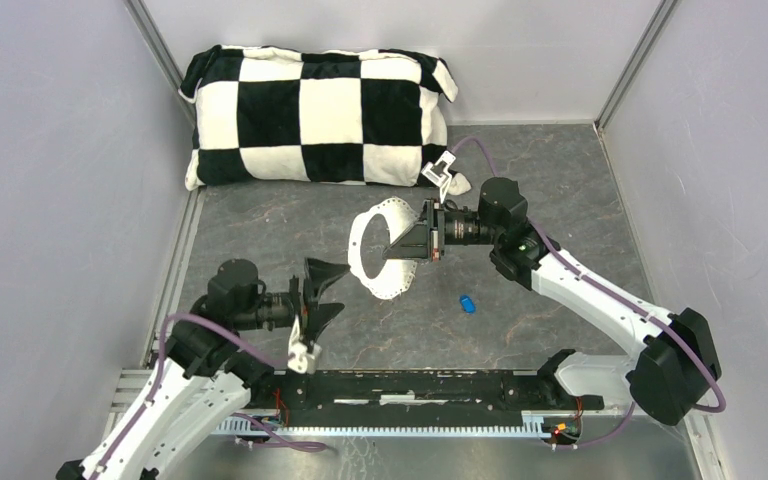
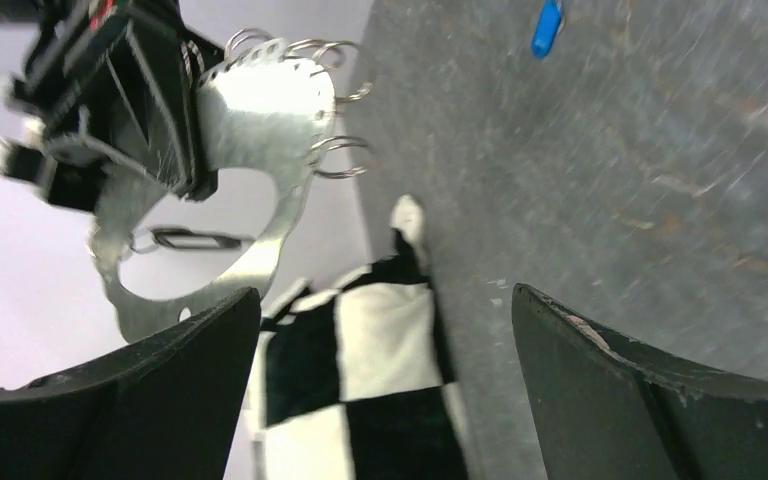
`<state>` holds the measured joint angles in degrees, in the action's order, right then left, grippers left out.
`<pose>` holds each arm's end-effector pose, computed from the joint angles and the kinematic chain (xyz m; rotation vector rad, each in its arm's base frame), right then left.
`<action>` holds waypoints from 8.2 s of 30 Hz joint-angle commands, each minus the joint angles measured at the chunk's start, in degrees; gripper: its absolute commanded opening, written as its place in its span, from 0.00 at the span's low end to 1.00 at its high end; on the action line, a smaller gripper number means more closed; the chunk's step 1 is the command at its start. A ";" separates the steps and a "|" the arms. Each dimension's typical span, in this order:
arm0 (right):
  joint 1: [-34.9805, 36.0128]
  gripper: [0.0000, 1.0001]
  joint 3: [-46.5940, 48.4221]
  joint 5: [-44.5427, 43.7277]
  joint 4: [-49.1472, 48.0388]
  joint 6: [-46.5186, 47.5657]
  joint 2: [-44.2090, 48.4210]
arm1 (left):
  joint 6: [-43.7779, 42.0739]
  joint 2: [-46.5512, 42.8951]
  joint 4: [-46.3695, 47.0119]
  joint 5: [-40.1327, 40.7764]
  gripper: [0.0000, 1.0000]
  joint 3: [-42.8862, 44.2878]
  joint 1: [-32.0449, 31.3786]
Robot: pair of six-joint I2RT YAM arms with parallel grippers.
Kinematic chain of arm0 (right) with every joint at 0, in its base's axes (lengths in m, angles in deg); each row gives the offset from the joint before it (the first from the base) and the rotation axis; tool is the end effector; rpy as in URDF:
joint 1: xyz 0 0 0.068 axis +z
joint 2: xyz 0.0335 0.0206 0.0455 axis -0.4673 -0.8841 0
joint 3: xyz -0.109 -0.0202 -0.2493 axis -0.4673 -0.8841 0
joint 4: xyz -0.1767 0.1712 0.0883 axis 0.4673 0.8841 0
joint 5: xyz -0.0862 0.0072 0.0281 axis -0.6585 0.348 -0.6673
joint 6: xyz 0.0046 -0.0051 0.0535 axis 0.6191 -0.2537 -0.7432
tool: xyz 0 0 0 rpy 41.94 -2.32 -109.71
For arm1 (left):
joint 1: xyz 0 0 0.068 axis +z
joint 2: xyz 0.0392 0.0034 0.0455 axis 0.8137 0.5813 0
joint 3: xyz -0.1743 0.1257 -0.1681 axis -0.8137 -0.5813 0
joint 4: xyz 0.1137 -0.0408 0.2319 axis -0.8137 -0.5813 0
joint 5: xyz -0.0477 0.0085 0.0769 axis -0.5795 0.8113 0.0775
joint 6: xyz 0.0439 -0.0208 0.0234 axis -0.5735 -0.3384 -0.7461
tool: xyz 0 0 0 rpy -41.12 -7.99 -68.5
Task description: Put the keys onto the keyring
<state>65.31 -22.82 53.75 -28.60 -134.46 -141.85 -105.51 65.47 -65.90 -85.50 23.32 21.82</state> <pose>0.2075 0.1932 0.3334 -0.5557 1.9225 1.8098 0.0742 -0.0768 0.2961 1.7861 0.4853 -0.0986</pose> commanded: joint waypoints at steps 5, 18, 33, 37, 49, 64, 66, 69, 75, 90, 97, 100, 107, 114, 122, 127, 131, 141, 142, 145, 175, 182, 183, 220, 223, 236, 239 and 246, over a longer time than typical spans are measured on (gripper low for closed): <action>-0.04 0.00 0.45 3.15 -7.06 -6.68 -1.09 | -31.19 -5.38 26.08 -4.66 0.97 -14.01 -0.05; -0.03 0.00 -0.94 2.45 -9.08 -9.06 -1.65 | -41.01 -5.70 33.98 -10.96 0.90 -16.10 -0.05; -0.49 0.00 -0.87 2.36 -14.20 -13.78 -0.30 | -43.79 -12.84 27.20 -8.79 0.79 -19.28 -0.05; -0.46 0.00 -2.34 2.54 -14.20 -13.67 -0.53 | -43.72 -9.53 31.14 -8.88 0.81 -17.37 -0.05; -0.51 0.00 -2.70 2.28 -9.26 -10.15 -1.27 | -53.94 1.20 31.29 -11.38 0.85 -12.72 -0.05; -0.23 0.00 -6.04 2.01 -7.85 -9.07 -0.95 | -63.55 10.58 24.08 -12.34 0.44 -6.14 -0.07; -0.17 0.00 -6.17 2.01 -8.30 -9.45 -1.24 | -64.78 11.41 22.86 -13.28 0.29 -5.54 -0.14; -0.10 0.00 -6.17 2.02 -8.32 -9.66 -1.46 | -63.57 11.65 22.86 -14.53 0.05 -4.94 -0.14; -0.11 0.27 -5.53 2.94 -7.61 -8.09 -1.93 | -59.77 10.19 12.99 -13.41 0.02 -1.63 -0.23; -0.21 0.98 -0.32 5.70 24.32 24.24 4.29 | -21.61 7.98 7.72 -6.55 0.02 4.79 -0.18; -0.23 0.98 5.49 -3.69 48.36 45.44 8.45 | -9.09 7.20 7.07 -5.24 0.02 7.20 -0.15; -0.13 0.98 7.93 -10.99 52.71 52.89 11.35 | -1.90 7.37 7.15 -6.00 0.02 8.89 -0.15; 0.38 0.98 6.66 -16.90 39.59 69.33 23.97 | 9.89 11.29 -0.22 -10.97 0.02 15.33 -0.23; 4.81 0.98 4.68 -8.92 27.10 73.72 25.57 | 13.32 11.39 -0.62 -11.49 0.02 15.96 -0.18; 20.28 0.98 11.03 -20.22 32.12 79.26 17.61 | 16.75 13.32 -0.65 -11.97 0.02 17.65 -0.18; 23.36 0.98 13.01 -22.69 33.53 79.52 15.46 | 20.16 14.61 -0.66 -11.53 0.02 17.93 -0.22; 25.24 0.89 15.65 -25.40 37.10 79.32 12.58 | 20.54 14.94 -1.14 -11.29 0.02 17.83 -0.17; 26.81 0.57 14.93 -31.35 39.75 78.45 9.41 | 22.34 15.02 -1.14 -10.94 0.02 19.22 -0.22; 26.93 0.57 14.62 -31.72 39.35 78.17 9.57 | 22.35 14.90 -1.13 -10.92 0.02 19.23 -0.20; 27.14 0.57 14.19 -32.88 38.49 77.16 9.96 | 22.25 14.85 -1.13 -10.99 0.02 19.32 -0.16; 32.55 0.00 10.73 -66.44 24.00 58.76 6.54 | 33.22 7.22 30.26 7.37 0.81 5.91 -0.23; 34.09 0.00 7.15 -77.93 12.46 55.64 6.47 | 41.74 4.66 26.76 9.78 0.77 3.64 -0.23; 34.32 0.00 6.62 -78.68 11.09 55.43 6.36 | 43.61 4.20 27.04 10.17 0.77 3.09 -0.23; 39.09 0.00 7.01 -81.58 4.04 53.02 -1.09 | 43.39 9.40 39.12 13.19 0.43 0.74 -2.34; 39.41 0.00 6.71 -81.66 3.96 52.97 -1.00 | 43.11 9.60 39.12 13.73 0.39 1.04 -2.42; 39.69 0.00 4.77 -83.03 3.12 52.87 0.81 | 38.85 8.01 37.54 16.34 0.32 0.47 -2.43; 39.71 0.00 4.45 -82.85 3.14 52.51 1.01 | 38.76 7.82 37.54 16.60 0.30 0.52 -2.43; 39.70 0.00 4.46 -82.63 3.05 52.43 1.17 | 35.97 7.38 33.98 10.09 0.25 0.60 -2.43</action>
<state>104.59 -18.43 -28.63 -22.00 -81.30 -142.70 -65.01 73.25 -30.21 -71.53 23.32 19.56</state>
